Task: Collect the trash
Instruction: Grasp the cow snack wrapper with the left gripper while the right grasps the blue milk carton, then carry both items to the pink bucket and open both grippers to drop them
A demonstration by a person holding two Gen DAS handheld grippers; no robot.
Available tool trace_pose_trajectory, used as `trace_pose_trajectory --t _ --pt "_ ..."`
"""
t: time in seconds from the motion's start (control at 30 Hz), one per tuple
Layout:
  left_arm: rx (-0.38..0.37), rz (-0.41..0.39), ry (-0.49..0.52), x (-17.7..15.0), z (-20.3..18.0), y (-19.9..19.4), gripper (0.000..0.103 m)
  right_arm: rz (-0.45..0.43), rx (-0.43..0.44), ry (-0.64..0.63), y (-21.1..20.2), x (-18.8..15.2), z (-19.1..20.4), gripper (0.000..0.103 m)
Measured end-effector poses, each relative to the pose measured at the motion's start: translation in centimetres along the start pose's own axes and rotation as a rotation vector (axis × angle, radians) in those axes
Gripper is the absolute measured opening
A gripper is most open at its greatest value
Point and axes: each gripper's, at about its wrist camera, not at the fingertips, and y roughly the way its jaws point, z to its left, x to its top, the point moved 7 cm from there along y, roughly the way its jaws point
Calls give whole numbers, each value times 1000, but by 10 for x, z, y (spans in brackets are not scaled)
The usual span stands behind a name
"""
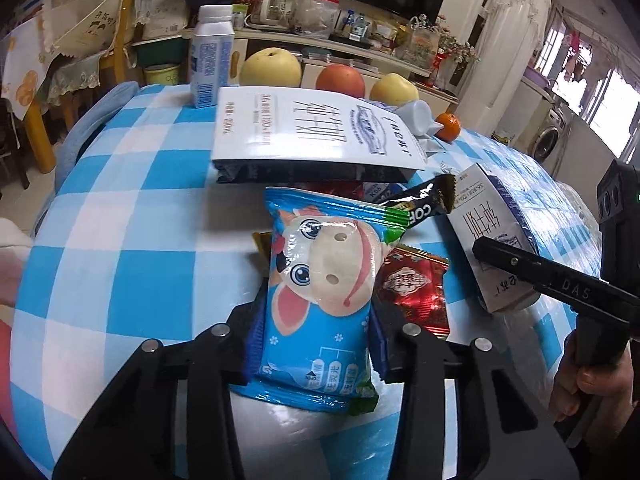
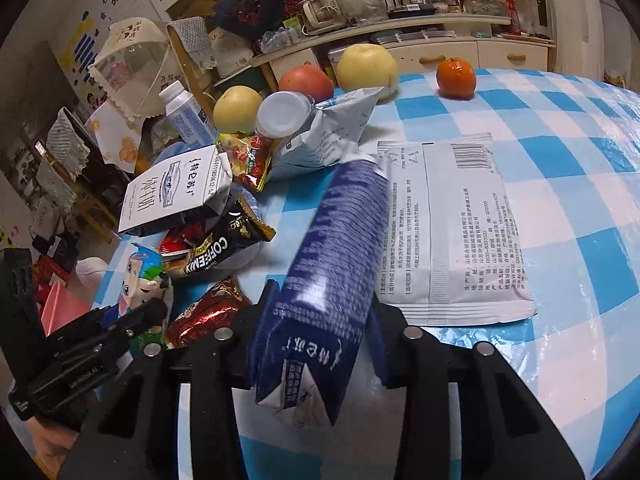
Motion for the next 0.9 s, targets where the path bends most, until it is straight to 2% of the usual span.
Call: trace_pose_trajectory --t 0.23,0.43,0.53,0.7,0.9 --pt "-24 -59 -37 3 17 -29 42 -5 44 23 -9 -2 -1 37" --pt "-36 -133 -64 8 33 -64 42 -75 108 25 -34 1 8 36" --pt "-27 -176 -109 12 51 -85 42 -101 128 17 -47 2 22 36" --pt "57 -260 -164 16 89 -125 42 -127 230 -33 -66 0 81 37" --pt "184 -326 -263 11 146 -166 43 -57 437 -132 -67 -12 203 37"
